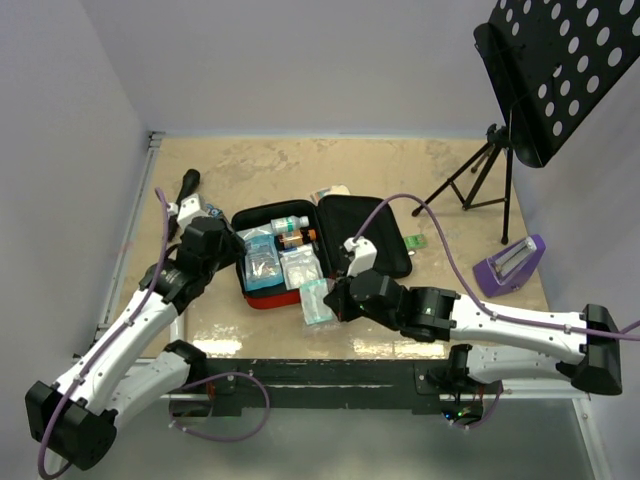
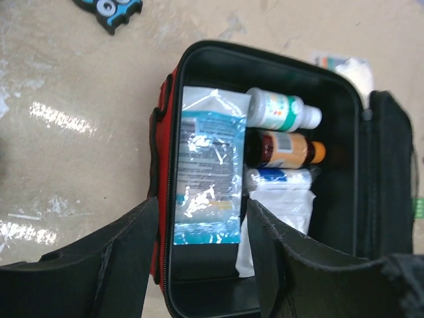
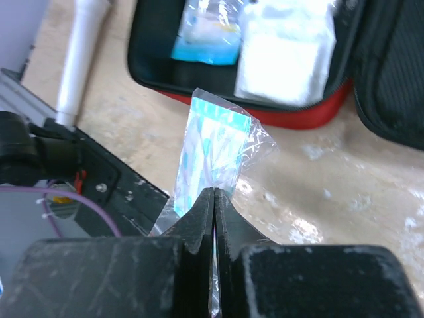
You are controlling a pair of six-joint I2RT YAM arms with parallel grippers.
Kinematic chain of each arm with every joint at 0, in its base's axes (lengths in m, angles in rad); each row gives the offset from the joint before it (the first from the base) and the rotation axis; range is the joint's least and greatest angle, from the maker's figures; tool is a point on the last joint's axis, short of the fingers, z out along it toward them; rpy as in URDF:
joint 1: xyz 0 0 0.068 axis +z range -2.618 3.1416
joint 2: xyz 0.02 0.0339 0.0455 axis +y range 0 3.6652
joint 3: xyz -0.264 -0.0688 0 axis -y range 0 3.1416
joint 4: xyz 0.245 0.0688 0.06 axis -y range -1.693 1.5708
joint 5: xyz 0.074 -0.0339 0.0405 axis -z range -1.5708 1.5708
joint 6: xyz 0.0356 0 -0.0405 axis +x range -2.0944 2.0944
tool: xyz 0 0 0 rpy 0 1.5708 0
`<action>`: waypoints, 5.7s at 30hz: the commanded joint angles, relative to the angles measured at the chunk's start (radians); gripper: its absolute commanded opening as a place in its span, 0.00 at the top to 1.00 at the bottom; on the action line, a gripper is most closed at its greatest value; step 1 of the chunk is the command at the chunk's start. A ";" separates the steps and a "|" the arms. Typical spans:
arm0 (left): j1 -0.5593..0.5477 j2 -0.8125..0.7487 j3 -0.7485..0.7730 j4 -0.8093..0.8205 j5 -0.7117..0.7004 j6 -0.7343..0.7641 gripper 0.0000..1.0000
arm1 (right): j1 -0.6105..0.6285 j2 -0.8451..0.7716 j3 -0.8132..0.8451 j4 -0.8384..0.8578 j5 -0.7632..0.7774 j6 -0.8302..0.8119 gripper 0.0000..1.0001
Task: Organize the medicine kit
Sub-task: Pick up the medical item at the center of the board, then place the medical item at the center of the board, then pick up the medical item at the center of the board.
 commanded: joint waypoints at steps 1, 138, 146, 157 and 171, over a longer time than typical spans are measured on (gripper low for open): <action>0.010 -0.035 0.061 -0.008 -0.008 0.009 0.39 | 0.006 0.022 0.079 0.034 -0.040 -0.105 1.00; 0.251 0.255 -0.028 0.179 0.275 0.144 0.31 | -0.942 0.655 0.175 0.128 0.073 0.107 0.15; 0.251 0.244 -0.034 0.180 0.272 0.142 0.31 | -0.950 0.571 0.169 0.073 0.130 0.068 0.14; 0.251 0.243 -0.043 0.196 0.297 0.139 0.31 | -0.950 0.525 0.119 0.022 0.148 -0.106 0.12; 0.251 0.230 -0.054 0.200 0.309 0.139 0.31 | -0.950 0.683 0.221 0.021 0.156 -0.202 0.13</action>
